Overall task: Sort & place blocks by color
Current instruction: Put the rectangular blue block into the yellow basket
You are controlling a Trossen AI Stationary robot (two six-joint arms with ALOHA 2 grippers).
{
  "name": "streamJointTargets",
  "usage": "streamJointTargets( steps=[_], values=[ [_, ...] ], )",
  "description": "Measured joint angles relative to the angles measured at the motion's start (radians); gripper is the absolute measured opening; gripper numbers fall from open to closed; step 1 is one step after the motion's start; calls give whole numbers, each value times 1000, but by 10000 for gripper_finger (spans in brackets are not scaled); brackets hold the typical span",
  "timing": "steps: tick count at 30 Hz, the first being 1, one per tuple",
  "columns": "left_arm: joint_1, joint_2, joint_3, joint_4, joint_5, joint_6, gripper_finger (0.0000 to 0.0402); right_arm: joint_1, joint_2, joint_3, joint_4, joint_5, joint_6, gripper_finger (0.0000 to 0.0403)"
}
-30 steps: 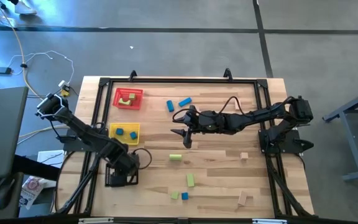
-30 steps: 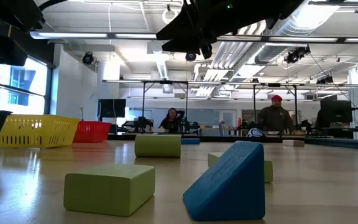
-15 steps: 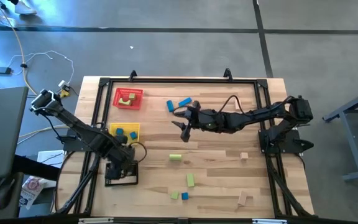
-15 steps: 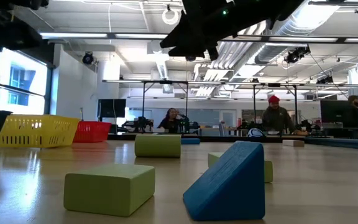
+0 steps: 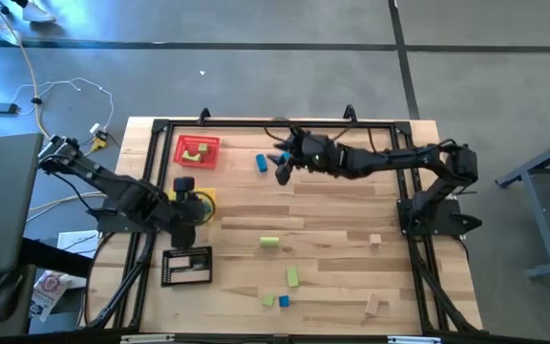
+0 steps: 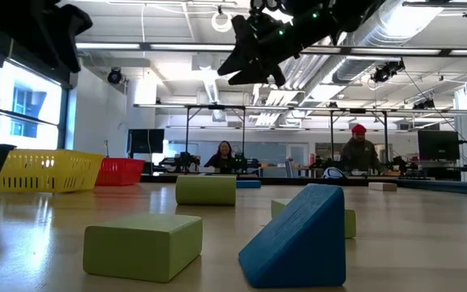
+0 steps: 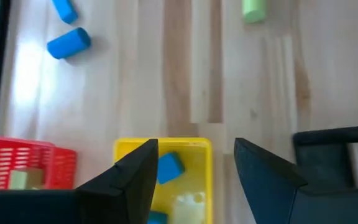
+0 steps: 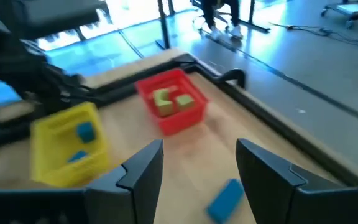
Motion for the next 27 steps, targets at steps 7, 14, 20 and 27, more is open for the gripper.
streamJointTargets(
  steps=[7,14,20,27],
  values=[
    [159,-74,-30,50,46,101,196,-113,1,144,-266,-79,-131,188],
    [295,-123,-84,130,120,143,196,-224,2,186,-382,-281,-229,188],
    [363,-113,-94,212,150,126,196,-283,2,185,-398,-312,-285,188],
    [404,-114,-94,278,202,124,196,-322,3,216,-418,-320,-340,188]
  ],
)
